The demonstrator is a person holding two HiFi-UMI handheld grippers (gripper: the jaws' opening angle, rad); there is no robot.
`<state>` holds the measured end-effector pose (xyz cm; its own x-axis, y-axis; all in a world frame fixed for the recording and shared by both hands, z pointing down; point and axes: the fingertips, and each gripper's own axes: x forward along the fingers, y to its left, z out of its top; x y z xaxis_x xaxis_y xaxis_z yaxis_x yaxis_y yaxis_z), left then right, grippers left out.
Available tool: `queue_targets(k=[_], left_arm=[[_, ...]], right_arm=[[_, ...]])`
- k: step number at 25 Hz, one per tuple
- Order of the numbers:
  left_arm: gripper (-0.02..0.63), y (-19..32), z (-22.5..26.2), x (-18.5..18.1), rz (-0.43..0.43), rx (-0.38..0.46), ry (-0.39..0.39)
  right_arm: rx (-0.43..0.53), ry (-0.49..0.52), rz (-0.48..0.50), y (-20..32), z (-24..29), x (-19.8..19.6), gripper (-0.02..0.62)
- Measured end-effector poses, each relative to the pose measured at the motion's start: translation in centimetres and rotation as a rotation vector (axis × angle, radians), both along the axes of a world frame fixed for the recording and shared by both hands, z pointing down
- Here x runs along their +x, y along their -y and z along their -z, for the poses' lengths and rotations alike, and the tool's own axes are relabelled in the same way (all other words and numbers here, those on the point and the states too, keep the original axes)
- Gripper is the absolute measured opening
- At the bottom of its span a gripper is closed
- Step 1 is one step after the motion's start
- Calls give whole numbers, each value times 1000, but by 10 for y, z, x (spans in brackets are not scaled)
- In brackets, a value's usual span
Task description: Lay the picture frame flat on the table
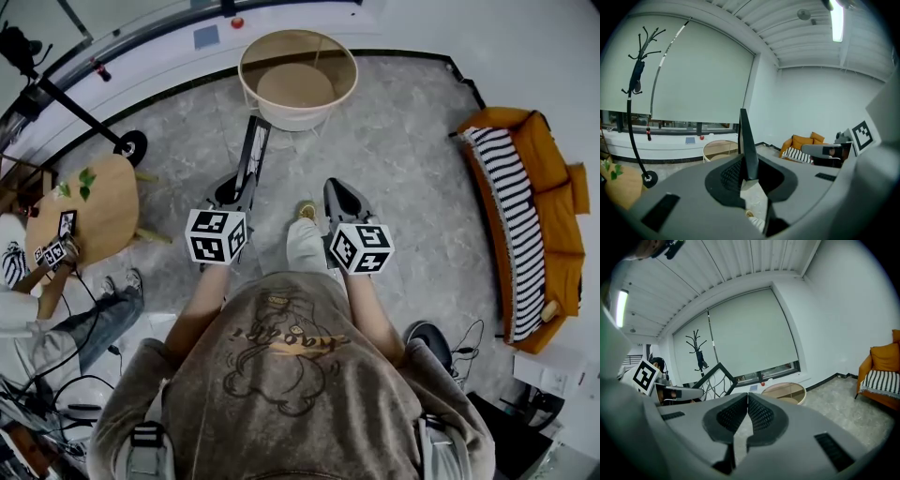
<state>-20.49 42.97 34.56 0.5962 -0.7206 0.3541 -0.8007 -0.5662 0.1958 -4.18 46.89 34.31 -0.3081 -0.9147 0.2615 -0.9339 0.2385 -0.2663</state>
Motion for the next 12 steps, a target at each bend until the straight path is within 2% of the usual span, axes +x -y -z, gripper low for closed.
queue_targets(k=[12], left_arm=[[66, 64, -5, 21, -8, -16, -2]], right_arm=[[-22, 10, 22, 69, -8, 14, 18]])
